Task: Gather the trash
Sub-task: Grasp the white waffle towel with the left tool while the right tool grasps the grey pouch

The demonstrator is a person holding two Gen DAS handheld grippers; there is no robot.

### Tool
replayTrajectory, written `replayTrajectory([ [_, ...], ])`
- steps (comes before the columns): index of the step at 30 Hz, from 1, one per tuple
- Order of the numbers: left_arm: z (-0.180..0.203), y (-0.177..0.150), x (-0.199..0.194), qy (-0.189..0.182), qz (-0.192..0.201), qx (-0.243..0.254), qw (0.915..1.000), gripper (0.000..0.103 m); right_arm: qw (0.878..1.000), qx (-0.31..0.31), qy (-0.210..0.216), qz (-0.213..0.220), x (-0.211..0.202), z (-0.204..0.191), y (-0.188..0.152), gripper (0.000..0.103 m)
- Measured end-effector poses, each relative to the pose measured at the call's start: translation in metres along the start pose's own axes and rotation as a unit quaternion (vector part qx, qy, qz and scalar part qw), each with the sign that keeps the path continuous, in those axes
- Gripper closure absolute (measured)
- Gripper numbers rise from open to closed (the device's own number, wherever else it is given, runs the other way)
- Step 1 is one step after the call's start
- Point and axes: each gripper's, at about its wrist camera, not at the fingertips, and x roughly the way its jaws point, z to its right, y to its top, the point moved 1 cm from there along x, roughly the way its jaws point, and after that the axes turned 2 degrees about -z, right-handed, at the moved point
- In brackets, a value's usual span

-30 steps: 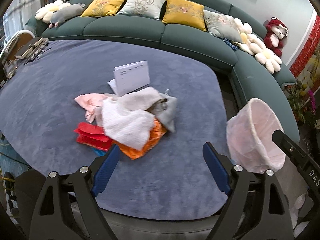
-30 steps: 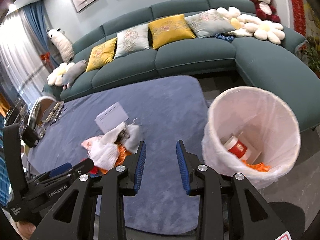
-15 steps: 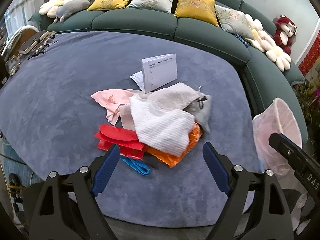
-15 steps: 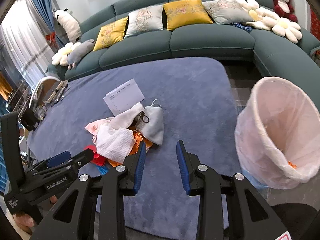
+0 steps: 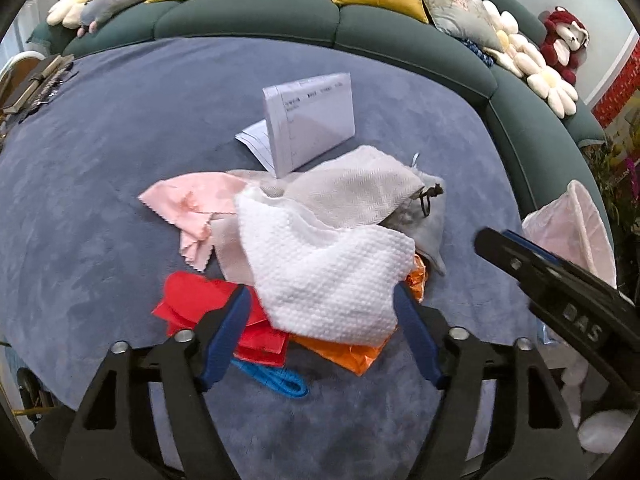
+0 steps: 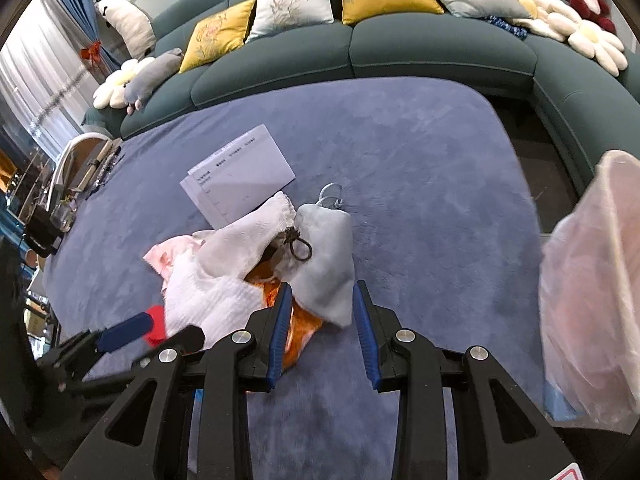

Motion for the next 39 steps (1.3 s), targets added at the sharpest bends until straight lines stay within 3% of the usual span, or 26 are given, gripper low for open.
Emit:
replayTrajectory([
  [4,0.001,0.001,0.009,-0.011,-0.014,-0.002,0.9998,0.055,1.000,0.001,0.002,-0.014,0.021,0.000,0.006,0.072],
  [7,0.004,0.003,0.011,-0.024,-0.019,-0.004,0.9995,0.077,1.000,0.005,0.004,-0.026,0.036,0.001,0.005,0.072],
  [10,0.007,0.005,0.011,-0.033,-0.021,-0.002,0.9992,0.092,0.999,0.010,0.008,-0.035,0.047,0.003,0.004,0.072],
  [12,0.009,0.005,0.009,-0.029,-0.015,0.002,0.9995,0.096,0.999,0.010,0.013,-0.040,0.052,0.004,0.001,0.072],
  [17,0.017,0.006,0.001,-0.033,-0.007,0.007,0.9994,0.102,0.999,0.014,0.018,-0.044,0.054,0.010,-0.003,0.097],
  [27,0.037,0.009,-0.030,-0.045,0.023,0.013,0.9986,0.103,0.999,0.045,0.020,0.010,-0.005,0.042,0.001,0.099],
  [30,0.036,0.007,-0.029,-0.043,0.019,0.007,0.9989,0.102,0.998,0.054,0.019,0.029,-0.027,0.052,0.001,0.099],
  [32,0.035,0.003,-0.024,-0.041,0.011,0.006,0.9991,0.089,0.998,0.056,0.018,0.036,-0.037,0.056,0.001,0.099],
  [34,0.032,0.000,-0.021,-0.026,0.014,0.005,0.9995,0.047,0.997,0.056,0.018,0.041,-0.044,0.058,0.001,0.099],
  [36,0.028,-0.003,-0.020,-0.015,0.029,0.004,0.9994,0.039,0.997,0.056,0.018,0.045,-0.049,0.059,-0.001,0.099],
  [39,0.019,-0.003,-0.010,-0.003,0.027,0.006,0.9996,0.038,0.997,0.056,0.021,0.045,-0.052,0.060,-0.003,0.099],
])
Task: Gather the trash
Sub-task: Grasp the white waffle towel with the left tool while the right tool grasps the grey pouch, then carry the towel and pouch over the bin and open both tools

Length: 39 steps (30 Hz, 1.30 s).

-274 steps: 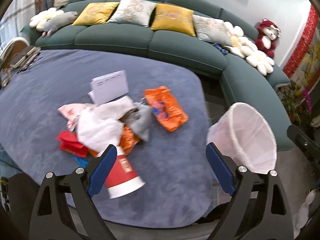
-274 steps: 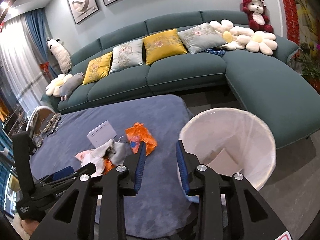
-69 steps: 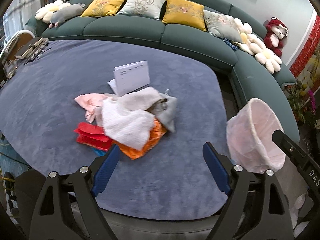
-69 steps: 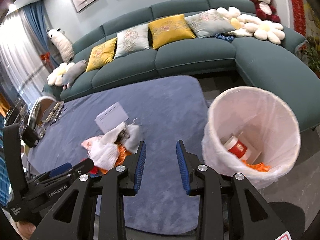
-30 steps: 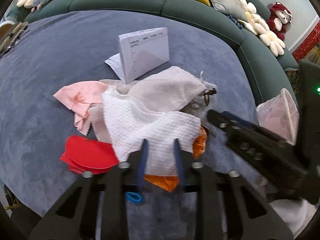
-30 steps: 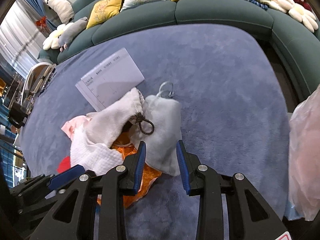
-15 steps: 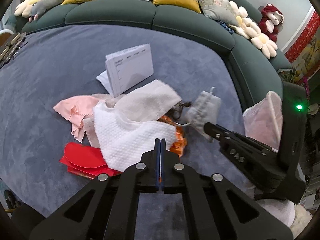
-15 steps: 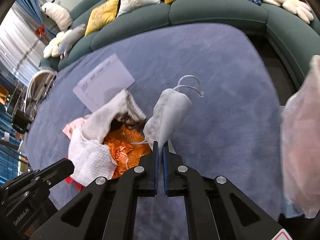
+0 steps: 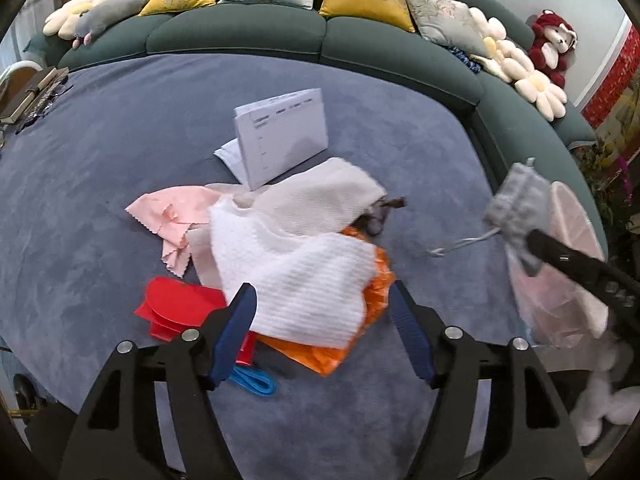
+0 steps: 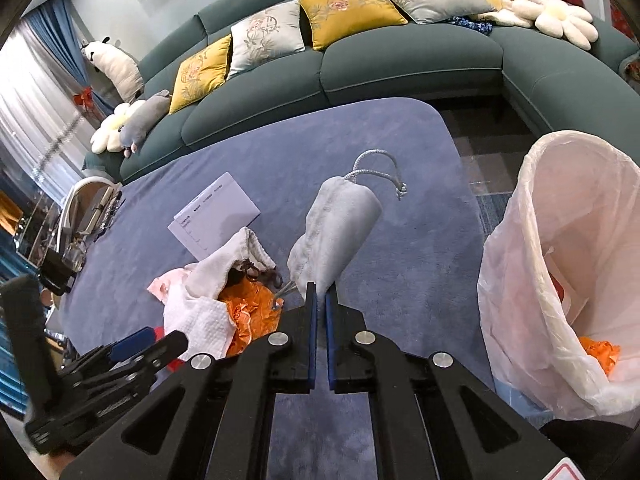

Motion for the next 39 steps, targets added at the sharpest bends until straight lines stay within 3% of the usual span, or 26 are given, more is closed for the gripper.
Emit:
replayTrajectory([
  [5,-0.013,0.000,0.022,0.003,-0.021,-0.016,0.9996,0.039,1.000,0.001,0.003,-0.008,0.006,-0.001,-0.002,0.099],
  [6,-0.013,-0.001,0.024,0.000,-0.025,-0.015,0.9996,0.045,1.000,0.001,0.003,-0.010,0.008,-0.002,-0.002,0.099],
  [8,-0.011,-0.003,0.031,-0.012,-0.043,-0.007,0.9990,0.070,1.000,0.001,0.003,-0.013,0.009,-0.002,-0.003,0.099],
  [9,-0.010,-0.005,0.033,-0.015,-0.051,-0.004,0.9986,0.090,1.000,0.000,0.003,-0.015,0.011,-0.003,-0.003,0.099],
  [12,-0.007,-0.008,0.030,-0.014,-0.048,-0.001,0.9988,0.100,1.000,-0.002,0.006,-0.016,0.011,-0.006,-0.004,0.099],
  [25,0.013,0.002,-0.040,-0.045,0.015,-0.006,0.9989,0.102,1.000,-0.005,0.019,0.018,-0.027,-0.006,-0.004,0.099],
  [39,0.133,0.015,-0.085,-0.099,0.057,0.071,0.9909,0.102,0.996,0.029,-0.001,0.086,-0.101,0.045,-0.007,0.099],
])
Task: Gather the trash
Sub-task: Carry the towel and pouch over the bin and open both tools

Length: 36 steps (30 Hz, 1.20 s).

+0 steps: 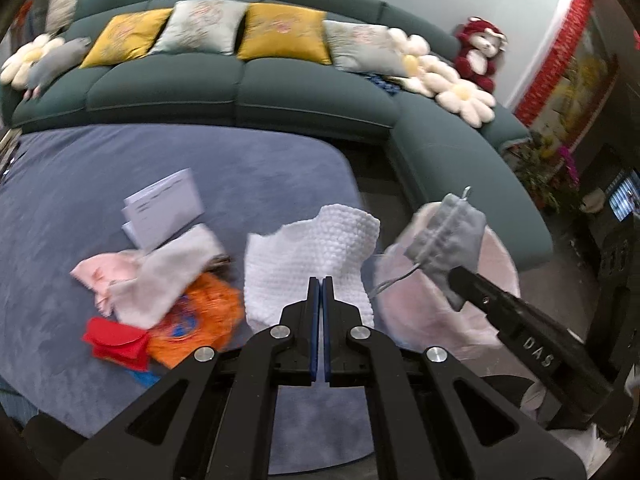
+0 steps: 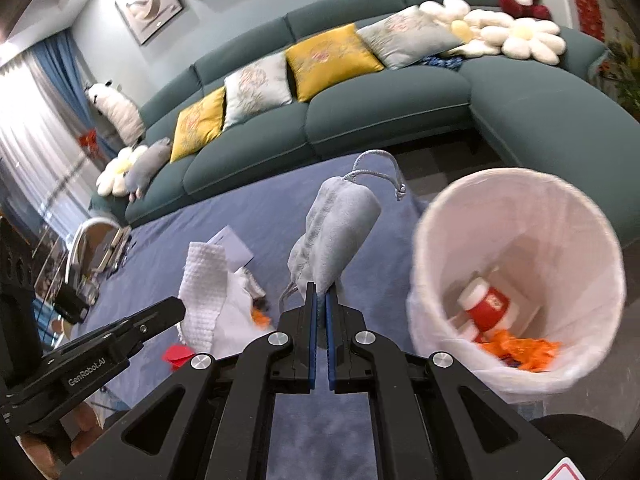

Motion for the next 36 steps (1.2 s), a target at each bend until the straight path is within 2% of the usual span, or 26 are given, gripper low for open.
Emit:
replayTrajectory([
  [7,0.073,0.008,0.015,-0.034,-0.003,0.048,0.9983,0.102,0.998,0.039,-0.031,0.031,-0.040,0.059,0.001,0.099],
  [14,0.147,0.018,0.029,-0.077,-0.004,0.092,0.9927,0.102,0.993,0.077,-0.068,0.057,-0.075,0.120,0.000,0.099],
  [20,0.195,0.025,0.048,-0.099,-0.012,0.116,0.9882,0.102,0.988,0.107,-0.089,0.070,-0.094,0.162,-0.005,0.099],
  [26,0.215,0.024,0.075,-0.098,-0.033,0.123,0.9870,0.102,0.986,0.121,-0.094,0.069,-0.097,0.181,-0.007,0.099],
  [32,0.211,0.021,0.096,-0.080,-0.047,0.112,0.9893,0.101,0.986,0.123,-0.090,0.063,-0.091,0.189,-0.008,0.098],
  [33,0.207,0.021,0.097,-0.074,-0.045,0.111,0.9900,0.097,0.987,0.123,-0.089,0.062,-0.089,0.189,-0.008,0.098],
  [35,0.199,0.021,0.099,-0.064,-0.047,0.105,0.9913,0.072,0.987,0.121,-0.086,0.060,-0.085,0.186,-0.006,0.097],
  [36,0.197,0.021,0.098,-0.059,-0.046,0.099,0.9923,0.050,0.988,0.119,-0.084,0.059,-0.083,0.186,-0.005,0.097],
])
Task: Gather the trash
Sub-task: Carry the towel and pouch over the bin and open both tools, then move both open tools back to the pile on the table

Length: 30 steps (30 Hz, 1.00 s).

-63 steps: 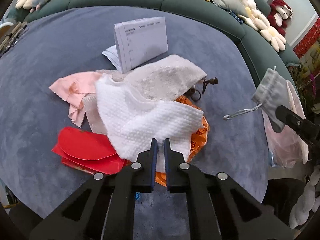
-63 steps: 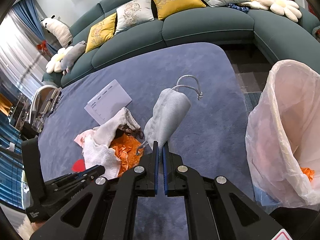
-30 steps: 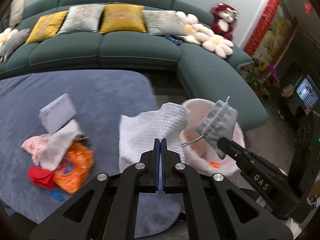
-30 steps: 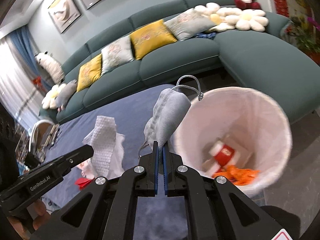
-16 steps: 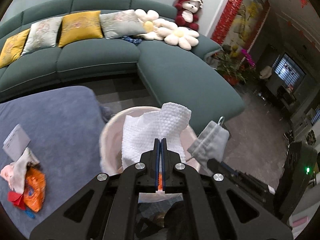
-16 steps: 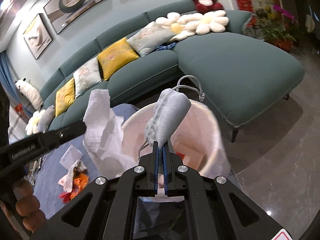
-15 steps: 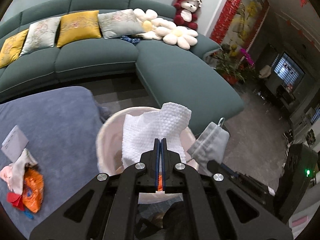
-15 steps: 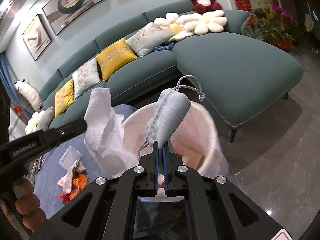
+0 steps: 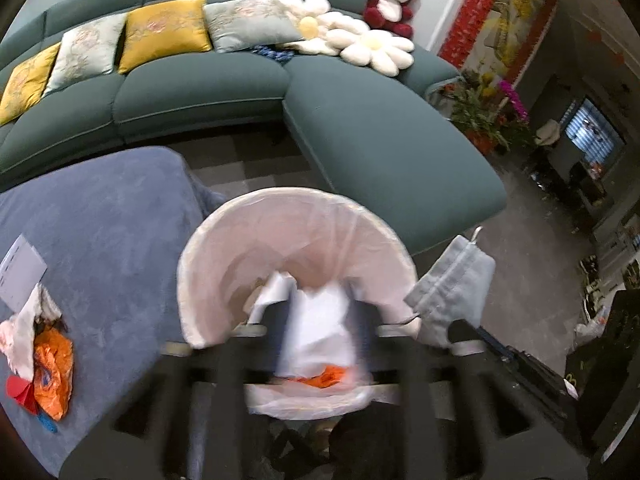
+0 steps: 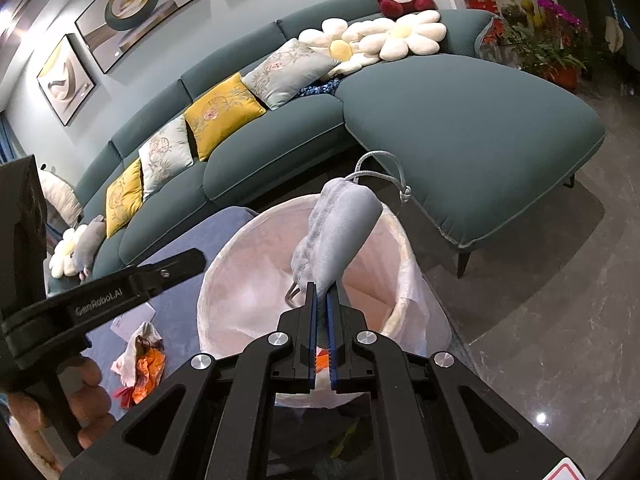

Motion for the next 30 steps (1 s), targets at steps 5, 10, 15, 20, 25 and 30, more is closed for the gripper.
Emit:
replayTrajectory([
  [5,-0.017,-0.005,-0.007,0.016,0.009,-0.026,0.9995,0.044,1.000,-0.009,0.003,0.000,0.007,-0.012,0.003,0.092],
  [10,-0.029,-0.012,-0.016,0.034,0.014,-0.033,0.9988,0.044,1.000,-0.020,0.008,-0.001,0.010,-0.024,0.003,0.092],
  [15,-0.036,-0.015,-0.022,0.043,0.016,-0.039,0.9982,0.044,1.000,-0.028,0.010,-0.002,0.011,-0.033,0.004,0.087],
  [20,-0.041,-0.020,-0.030,0.051,0.020,-0.041,0.9976,0.043,0.999,-0.036,0.009,-0.003,0.007,-0.042,0.001,0.085],
  [25,-0.049,-0.025,-0.039,0.056,0.026,-0.047,0.9970,0.042,0.999,-0.045,0.009,-0.001,0.003,-0.053,0.000,0.081],
  [30,-0.059,-0.031,-0.051,0.066,0.034,-0.053,0.9959,0.037,0.998,-0.059,0.014,0.000,-0.001,-0.068,-0.004,0.080],
])
